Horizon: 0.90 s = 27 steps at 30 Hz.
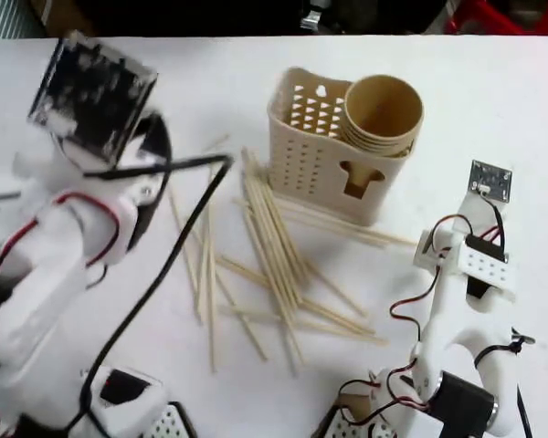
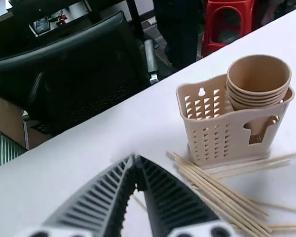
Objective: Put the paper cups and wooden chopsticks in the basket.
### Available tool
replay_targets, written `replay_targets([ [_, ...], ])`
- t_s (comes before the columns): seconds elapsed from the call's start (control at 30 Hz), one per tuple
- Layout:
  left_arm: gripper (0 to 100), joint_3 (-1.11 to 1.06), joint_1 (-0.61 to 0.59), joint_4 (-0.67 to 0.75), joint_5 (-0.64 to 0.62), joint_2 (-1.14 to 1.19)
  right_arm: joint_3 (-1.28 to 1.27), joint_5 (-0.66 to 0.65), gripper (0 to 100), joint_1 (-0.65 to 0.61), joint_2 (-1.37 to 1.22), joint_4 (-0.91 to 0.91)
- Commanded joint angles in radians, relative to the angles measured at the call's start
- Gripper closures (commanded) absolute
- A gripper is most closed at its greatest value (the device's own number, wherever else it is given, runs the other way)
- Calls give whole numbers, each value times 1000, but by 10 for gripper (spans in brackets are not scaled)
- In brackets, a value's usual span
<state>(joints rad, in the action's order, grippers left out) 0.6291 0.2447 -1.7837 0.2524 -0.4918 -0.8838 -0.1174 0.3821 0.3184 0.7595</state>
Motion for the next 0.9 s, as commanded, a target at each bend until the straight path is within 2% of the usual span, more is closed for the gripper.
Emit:
replay_targets([
  [0.0,976,-279,-27,44,-2,-203,5,-9,974,-7,30,-15],
  [0.23,976,-802,-163,278,-8,-570,5,-9,974,-4,33,-15],
  [0.47,976,-1270,-311,489,-9,-823,8,-9,974,-4,39,-10],
  [0.67,976,-1554,-397,631,-3,-947,12,-11,974,-1,64,-4],
  [0.87,974,-1772,-490,760,-5,-1047,61,-37,974,18,257,148],
])
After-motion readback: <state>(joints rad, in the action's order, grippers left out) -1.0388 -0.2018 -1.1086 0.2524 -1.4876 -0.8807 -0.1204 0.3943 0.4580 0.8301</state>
